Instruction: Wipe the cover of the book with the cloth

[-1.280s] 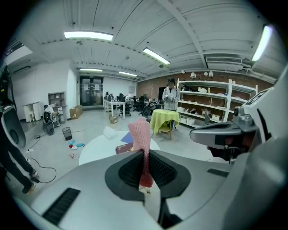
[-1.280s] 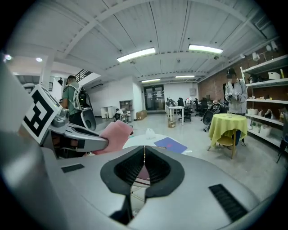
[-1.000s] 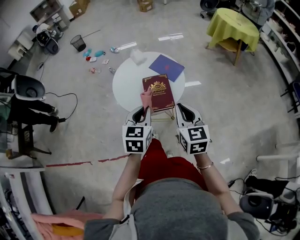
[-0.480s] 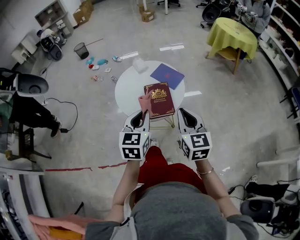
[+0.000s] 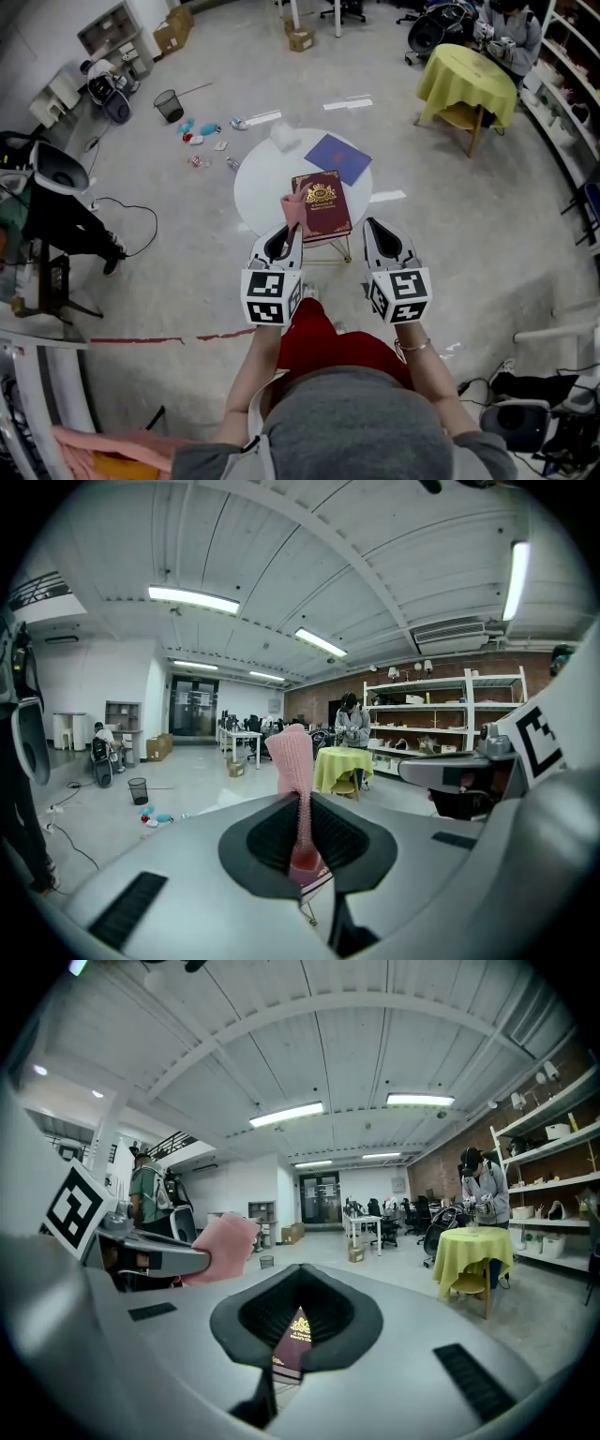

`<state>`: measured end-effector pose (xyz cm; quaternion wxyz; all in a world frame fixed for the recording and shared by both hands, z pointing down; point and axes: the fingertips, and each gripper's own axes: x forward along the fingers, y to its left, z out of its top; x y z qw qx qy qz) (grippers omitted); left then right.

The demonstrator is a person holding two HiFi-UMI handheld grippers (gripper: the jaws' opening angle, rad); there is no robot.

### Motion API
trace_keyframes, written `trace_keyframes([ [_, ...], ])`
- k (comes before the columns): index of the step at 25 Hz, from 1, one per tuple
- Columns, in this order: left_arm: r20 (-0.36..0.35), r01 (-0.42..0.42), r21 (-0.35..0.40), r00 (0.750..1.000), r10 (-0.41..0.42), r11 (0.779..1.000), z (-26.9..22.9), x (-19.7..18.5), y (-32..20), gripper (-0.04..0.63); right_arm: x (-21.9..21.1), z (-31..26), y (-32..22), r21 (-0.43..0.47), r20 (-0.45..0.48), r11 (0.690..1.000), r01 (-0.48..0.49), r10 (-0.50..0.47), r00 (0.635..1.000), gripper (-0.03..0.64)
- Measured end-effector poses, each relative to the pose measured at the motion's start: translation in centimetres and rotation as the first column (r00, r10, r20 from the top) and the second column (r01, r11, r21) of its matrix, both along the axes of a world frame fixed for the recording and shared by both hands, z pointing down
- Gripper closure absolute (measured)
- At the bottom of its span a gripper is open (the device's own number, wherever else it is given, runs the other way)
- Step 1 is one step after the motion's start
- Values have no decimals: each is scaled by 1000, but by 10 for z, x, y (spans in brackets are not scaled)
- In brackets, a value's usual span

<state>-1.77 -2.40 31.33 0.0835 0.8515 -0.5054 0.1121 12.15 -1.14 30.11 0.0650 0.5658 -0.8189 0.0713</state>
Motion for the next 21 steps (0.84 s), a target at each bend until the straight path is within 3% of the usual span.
trace_keyframes([
  [21, 14, -6, 17, 1000, 6, 1000, -9, 15, -6, 563, 11, -6, -2, 8, 25, 1000, 9, -10, 1000, 589],
])
